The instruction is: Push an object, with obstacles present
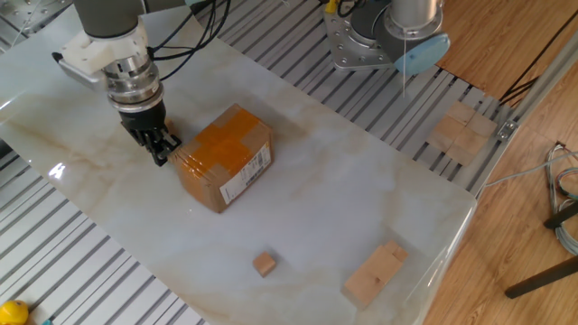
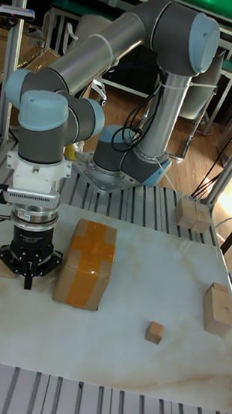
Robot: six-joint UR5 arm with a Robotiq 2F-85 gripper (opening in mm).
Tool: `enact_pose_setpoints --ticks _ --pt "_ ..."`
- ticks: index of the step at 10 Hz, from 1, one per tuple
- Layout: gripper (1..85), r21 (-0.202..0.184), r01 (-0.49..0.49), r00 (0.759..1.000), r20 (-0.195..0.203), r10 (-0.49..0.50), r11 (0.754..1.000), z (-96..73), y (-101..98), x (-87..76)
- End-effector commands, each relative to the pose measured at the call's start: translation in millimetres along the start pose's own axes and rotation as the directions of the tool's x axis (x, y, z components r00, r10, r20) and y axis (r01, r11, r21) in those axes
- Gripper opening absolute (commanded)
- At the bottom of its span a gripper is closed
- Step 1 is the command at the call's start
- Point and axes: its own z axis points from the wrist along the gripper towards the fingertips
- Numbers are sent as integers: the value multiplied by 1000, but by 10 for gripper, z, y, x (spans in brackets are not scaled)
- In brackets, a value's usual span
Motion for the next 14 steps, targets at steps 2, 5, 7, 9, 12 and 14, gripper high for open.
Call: enact_pose_setpoints --ticks 2,5,7,9,12,14 --pt "13 -25 -5 1000 19 6 1000 -11 48 -40" --pt "13 -13 0 1000 12 1 1000 -60 -44 156" --pt "13 -11 -9 1000 9 9 1000 -121 -75 327" --pt "13 -2 -16 1000 7 16 1000 -161 -93 407" --pt "13 9 0 1000 30 0 1000 -162 -122 346" --pt "13 21 3 1000 25 -3 1000 -140 -141 293"
